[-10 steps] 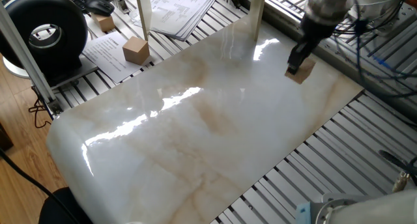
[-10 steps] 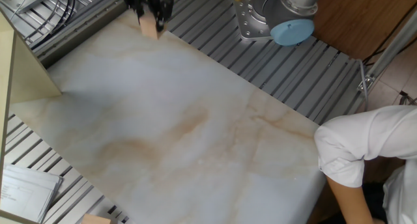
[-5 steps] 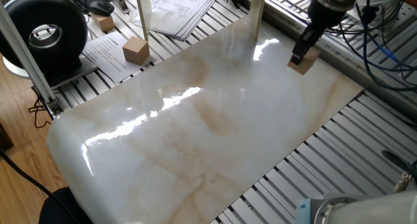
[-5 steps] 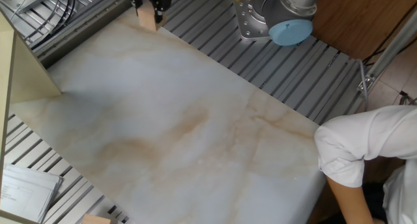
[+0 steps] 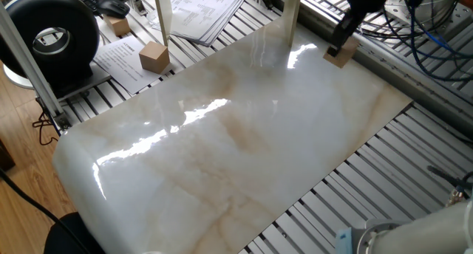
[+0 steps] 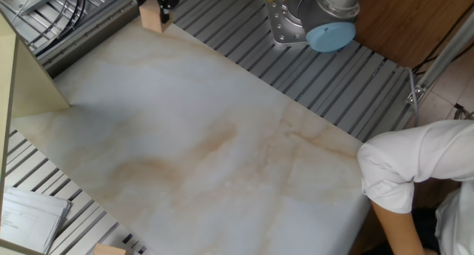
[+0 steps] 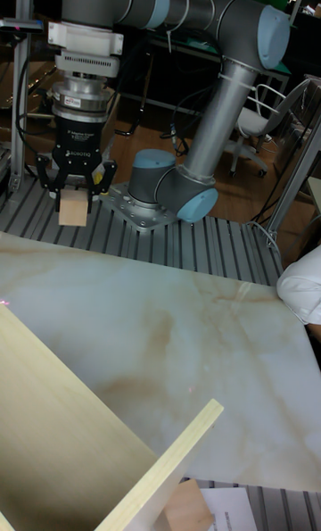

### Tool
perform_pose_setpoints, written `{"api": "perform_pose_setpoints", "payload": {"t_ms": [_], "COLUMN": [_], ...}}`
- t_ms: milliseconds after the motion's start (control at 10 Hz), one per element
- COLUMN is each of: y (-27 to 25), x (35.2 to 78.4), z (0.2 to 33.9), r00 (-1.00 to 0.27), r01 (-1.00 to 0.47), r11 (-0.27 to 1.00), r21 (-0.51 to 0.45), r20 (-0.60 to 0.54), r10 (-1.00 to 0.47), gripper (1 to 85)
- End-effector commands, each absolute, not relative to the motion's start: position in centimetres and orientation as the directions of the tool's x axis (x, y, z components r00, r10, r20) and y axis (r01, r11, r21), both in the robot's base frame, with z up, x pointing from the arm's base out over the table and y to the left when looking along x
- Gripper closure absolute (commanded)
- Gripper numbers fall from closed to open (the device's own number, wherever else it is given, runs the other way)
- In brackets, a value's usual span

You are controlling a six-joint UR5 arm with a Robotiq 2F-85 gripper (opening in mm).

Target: Put the object on the shelf

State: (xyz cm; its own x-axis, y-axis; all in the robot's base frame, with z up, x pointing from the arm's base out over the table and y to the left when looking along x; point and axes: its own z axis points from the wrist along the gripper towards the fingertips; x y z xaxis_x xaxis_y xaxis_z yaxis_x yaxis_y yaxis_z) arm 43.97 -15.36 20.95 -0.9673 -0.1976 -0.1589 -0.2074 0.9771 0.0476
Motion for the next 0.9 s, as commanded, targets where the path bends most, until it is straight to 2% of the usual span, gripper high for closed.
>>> {"api": "perform_pose_setpoints", "payload": {"t_ms": [0, 300, 400, 600, 800], "y": [-14.5, -14.5, -13.7, -13.7, -11.8], "x": [46.4, 47.5, 49.3, 53.5, 55.9], "z": [22.0, 22.3, 22.8, 23.9, 25.5], "r00": [-0.961, -0.947, -0.951, -0.953, -0.961], "r01": [-0.189, -0.208, -0.225, -0.252, -0.249], "r11": [0.98, 0.977, 0.971, 0.967, 0.968], "r21": [0.066, 0.052, 0.074, 0.024, 0.04], "r20": [-0.218, -0.26, -0.234, -0.18, -0.135], "r10": [-0.171, -0.188, -0.203, -0.244, -0.241], "gripper": [84.3, 84.3, 84.3, 84.3, 84.3]}}
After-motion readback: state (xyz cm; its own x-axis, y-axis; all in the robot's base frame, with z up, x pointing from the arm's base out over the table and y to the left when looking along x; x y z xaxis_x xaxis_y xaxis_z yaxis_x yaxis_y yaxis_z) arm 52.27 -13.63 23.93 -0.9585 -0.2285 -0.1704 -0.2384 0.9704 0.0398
